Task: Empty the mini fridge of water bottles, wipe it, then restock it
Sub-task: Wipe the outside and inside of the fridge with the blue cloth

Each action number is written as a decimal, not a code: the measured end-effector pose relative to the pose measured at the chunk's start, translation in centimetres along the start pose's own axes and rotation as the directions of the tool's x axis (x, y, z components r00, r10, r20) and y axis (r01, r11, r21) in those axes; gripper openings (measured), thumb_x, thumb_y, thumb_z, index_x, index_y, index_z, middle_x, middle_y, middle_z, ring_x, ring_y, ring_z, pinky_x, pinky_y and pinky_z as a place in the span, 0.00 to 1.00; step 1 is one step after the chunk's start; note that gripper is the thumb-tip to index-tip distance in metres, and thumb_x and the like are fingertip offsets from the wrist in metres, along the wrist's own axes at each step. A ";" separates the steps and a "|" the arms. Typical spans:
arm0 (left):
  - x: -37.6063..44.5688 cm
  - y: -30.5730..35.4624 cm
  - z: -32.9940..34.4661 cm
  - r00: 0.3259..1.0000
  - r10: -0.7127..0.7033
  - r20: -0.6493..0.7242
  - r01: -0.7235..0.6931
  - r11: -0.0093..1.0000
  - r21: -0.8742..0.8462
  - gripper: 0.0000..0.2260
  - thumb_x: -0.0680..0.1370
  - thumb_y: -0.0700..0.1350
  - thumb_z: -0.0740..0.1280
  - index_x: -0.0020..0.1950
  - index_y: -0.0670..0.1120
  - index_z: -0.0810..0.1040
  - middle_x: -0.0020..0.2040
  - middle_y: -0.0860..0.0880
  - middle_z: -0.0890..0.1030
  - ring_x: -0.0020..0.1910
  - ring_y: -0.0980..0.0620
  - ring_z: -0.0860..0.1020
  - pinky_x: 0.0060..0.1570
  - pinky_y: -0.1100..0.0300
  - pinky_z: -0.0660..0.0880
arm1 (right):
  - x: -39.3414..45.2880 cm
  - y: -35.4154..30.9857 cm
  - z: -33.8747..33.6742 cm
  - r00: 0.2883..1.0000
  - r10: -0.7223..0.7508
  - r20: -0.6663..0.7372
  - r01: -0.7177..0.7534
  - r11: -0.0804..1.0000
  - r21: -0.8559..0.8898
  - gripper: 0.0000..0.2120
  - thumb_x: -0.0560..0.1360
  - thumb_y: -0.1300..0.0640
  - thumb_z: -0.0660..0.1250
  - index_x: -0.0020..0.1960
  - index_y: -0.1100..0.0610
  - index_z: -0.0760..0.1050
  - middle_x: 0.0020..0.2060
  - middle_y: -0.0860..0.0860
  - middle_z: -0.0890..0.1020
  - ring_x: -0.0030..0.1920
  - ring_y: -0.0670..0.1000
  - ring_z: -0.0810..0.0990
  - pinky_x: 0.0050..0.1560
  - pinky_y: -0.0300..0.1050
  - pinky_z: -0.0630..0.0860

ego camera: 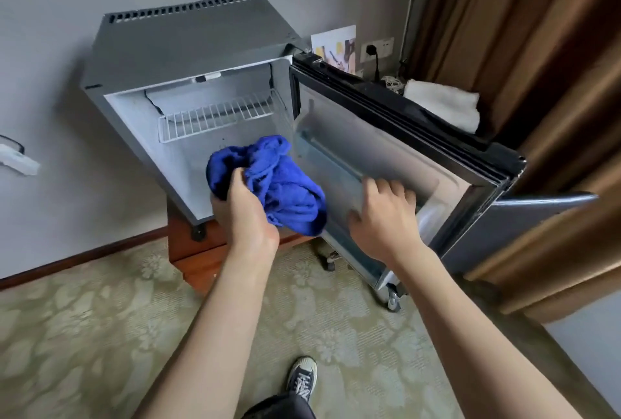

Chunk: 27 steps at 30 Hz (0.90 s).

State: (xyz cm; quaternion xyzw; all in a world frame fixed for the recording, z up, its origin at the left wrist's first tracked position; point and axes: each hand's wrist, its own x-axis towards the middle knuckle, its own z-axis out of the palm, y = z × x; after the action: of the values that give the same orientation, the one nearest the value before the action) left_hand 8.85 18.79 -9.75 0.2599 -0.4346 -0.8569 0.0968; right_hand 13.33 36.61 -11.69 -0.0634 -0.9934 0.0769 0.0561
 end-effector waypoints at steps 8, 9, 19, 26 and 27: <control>4.8 -5.1 0.2 0.986 -0.110 -0.122 0.106 0.994 -0.038 0.12 0.74 0.39 0.67 0.56 0.38 0.80 0.48 0.40 0.83 0.47 0.42 0.83 0.50 0.48 0.80 | -0.3 -0.5 -1.3 0.995 0.034 0.094 -0.036 0.999 0.012 0.30 0.74 0.56 0.64 0.74 0.60 0.64 0.67 0.60 0.71 0.66 0.63 0.65 0.65 0.56 0.64; 5.5 -5.9 1.2 0.982 -0.153 -0.106 0.149 0.988 -0.043 0.13 0.74 0.40 0.67 0.57 0.38 0.80 0.47 0.42 0.83 0.46 0.42 0.83 0.49 0.49 0.79 | -0.5 -0.6 -1.7 0.995 0.044 0.086 -0.046 0.999 0.019 0.28 0.75 0.56 0.64 0.74 0.60 0.65 0.68 0.60 0.70 0.67 0.64 0.64 0.66 0.56 0.64; 6.0 -12.6 5.2 0.916 -0.377 0.140 0.401 0.881 -0.253 0.18 0.80 0.54 0.65 0.67 0.50 0.78 0.62 0.46 0.82 0.58 0.44 0.81 0.56 0.49 0.80 | -2.8 3.5 -3.0 0.968 -0.148 -0.201 0.074 0.939 -0.337 0.15 0.68 0.57 0.72 0.53 0.64 0.82 0.63 0.56 0.78 0.75 0.59 0.60 0.73 0.55 0.56; 1.8 -15.4 3.3 0.740 -0.529 0.416 0.628 0.765 -0.143 0.21 0.80 0.62 0.61 0.64 0.52 0.82 0.61 0.46 0.83 0.58 0.44 0.83 0.54 0.49 0.81 | -3.6 5.3 -0.9 0.947 -0.179 -0.268 0.131 0.974 -0.186 0.20 0.69 0.63 0.72 0.61 0.65 0.79 0.60 0.56 0.81 0.76 0.59 0.62 0.77 0.46 0.48; 1.1 -15.8 2.9 0.717 -0.547 0.433 0.647 0.753 -0.119 0.22 0.81 0.62 0.60 0.66 0.50 0.80 0.63 0.45 0.82 0.59 0.44 0.83 0.55 0.50 0.80 | -4.0 5.4 -0.6 0.946 -0.181 -0.270 0.139 0.976 -0.168 0.23 0.69 0.64 0.72 0.63 0.64 0.78 0.61 0.56 0.80 0.75 0.60 0.65 0.77 0.47 0.49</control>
State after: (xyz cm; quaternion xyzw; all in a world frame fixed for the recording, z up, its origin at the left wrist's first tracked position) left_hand 7.30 29.90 -21.32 0.2048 -0.2189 -0.9238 -0.2380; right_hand 17.95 41.41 -12.35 0.0031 -0.9799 -0.0112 0.1991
